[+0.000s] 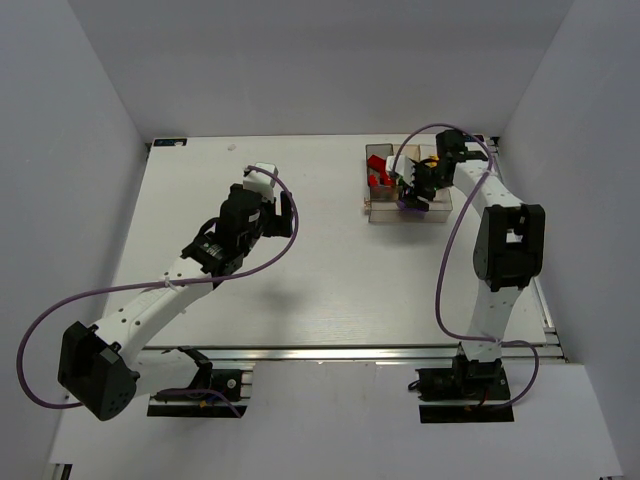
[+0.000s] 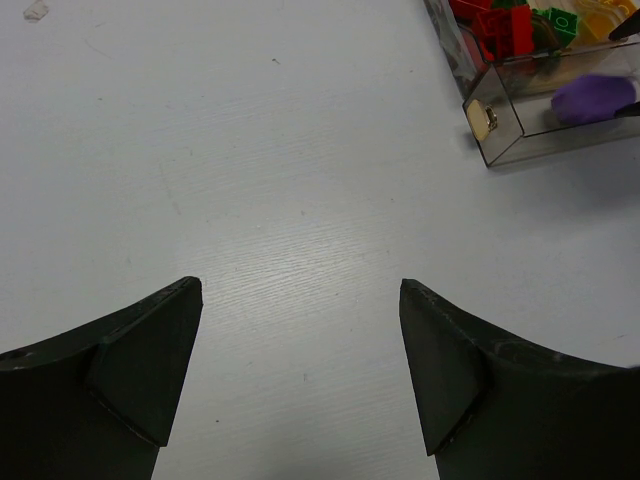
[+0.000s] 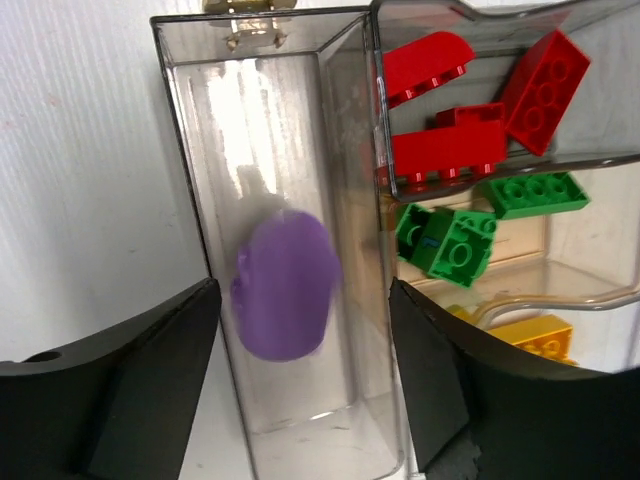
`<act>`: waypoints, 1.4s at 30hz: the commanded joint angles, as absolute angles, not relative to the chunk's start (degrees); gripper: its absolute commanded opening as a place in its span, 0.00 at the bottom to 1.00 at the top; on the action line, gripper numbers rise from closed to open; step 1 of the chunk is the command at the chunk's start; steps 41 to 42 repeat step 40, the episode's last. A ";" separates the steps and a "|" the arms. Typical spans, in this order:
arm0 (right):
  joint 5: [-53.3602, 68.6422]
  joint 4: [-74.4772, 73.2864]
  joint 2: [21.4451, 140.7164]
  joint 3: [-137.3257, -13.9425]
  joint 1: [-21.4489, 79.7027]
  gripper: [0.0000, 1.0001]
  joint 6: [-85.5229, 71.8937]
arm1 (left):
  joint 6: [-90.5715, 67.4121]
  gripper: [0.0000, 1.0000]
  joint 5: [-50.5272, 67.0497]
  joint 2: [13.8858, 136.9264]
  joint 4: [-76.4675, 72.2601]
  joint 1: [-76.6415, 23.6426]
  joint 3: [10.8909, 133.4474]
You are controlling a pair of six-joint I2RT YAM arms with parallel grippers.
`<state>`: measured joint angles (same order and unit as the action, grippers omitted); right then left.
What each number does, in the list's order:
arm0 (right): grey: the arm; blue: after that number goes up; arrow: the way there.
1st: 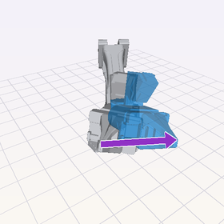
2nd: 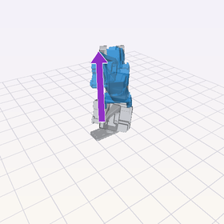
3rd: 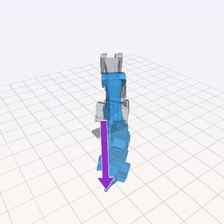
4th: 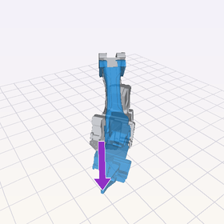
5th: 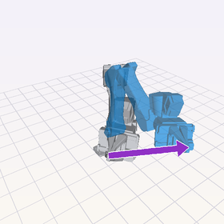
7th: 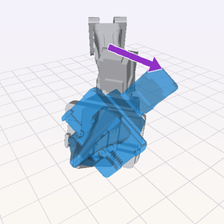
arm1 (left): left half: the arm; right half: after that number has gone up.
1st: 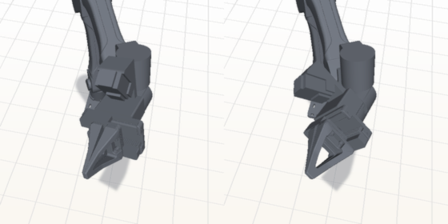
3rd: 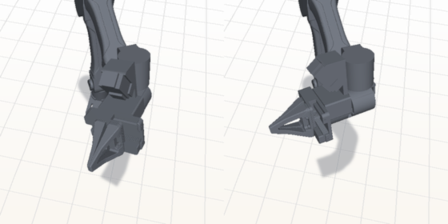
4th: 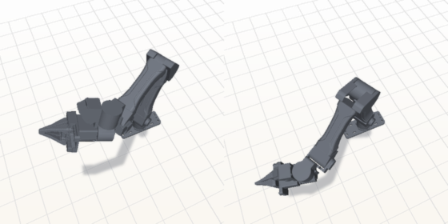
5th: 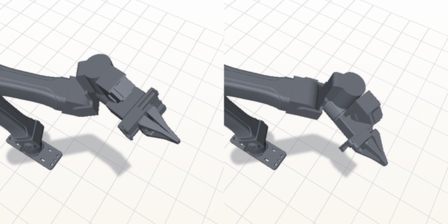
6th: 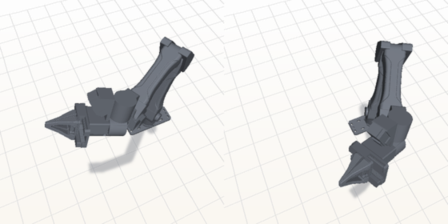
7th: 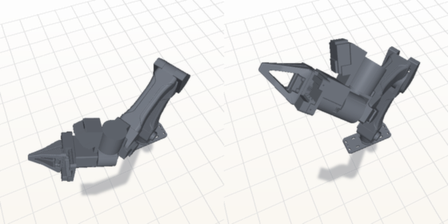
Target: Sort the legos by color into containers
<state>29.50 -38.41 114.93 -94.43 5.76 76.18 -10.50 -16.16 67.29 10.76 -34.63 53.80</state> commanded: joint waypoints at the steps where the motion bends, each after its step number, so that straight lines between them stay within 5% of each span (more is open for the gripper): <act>1: 30.50 -36.48 110.67 -92.47 6.06 0.76 75.59 | -10.19 0.89 -16.96 66.53 10.46 -34.63 53.26; 8: 32.60 -33.94 106.88 -92.37 5.89 0.89 66.74 | -10.28 0.89 -16.70 66.53 10.20 -34.63 53.09; 15: 38.58 -26.54 92.23 -87.37 4.75 0.89 23.97 | -9.23 0.89 -11.36 65.40 7.83 -34.63 52.12; 20: 31.57 -18.57 79.74 -72.19 4.39 0.89 8.11 | -7.91 0.98 -4.93 63.28 4.66 -35.16 49.57; 30: 17.50 -9.06 55.31 -52.05 4.31 0.89 -1.13 | -4.57 0.98 2.37 59.33 6.86 -34.63 50.10; 42: 16.43 -4.32 50.45 -42.82 3.43 0.89 -1.50 | -1.32 0.98 -1.12 56.78 2.55 -34.63 42.37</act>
